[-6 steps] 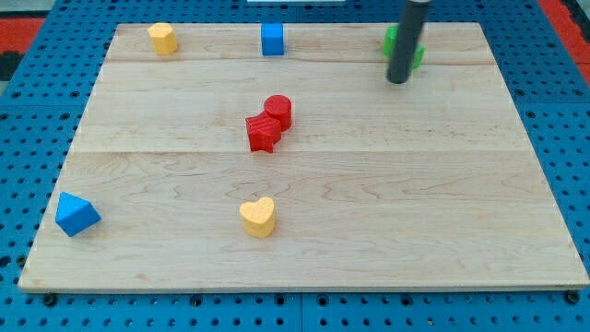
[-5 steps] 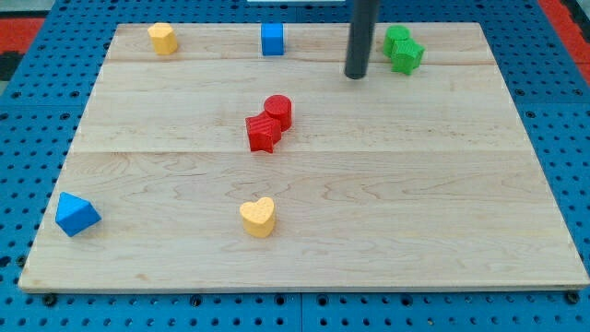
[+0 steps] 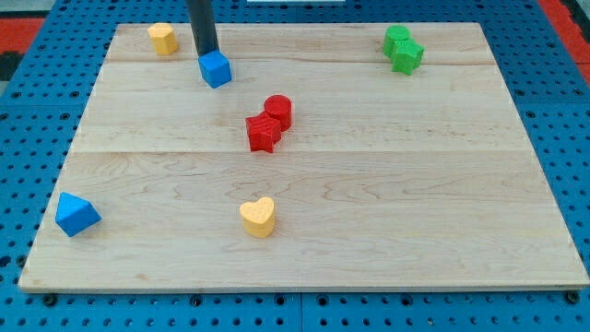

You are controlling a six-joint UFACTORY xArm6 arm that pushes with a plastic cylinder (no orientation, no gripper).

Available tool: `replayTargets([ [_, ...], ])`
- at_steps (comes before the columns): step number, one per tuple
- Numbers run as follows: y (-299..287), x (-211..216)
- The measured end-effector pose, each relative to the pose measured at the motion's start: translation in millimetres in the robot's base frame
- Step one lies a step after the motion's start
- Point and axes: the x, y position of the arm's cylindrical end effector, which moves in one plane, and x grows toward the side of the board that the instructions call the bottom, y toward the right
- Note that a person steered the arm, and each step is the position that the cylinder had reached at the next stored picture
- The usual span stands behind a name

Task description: Push the blue cube diagonal to the red star

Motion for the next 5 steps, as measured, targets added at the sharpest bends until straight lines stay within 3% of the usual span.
replayTargets([
  [1,61,-13],
  [3,-62,36],
  [5,-37,18],
])
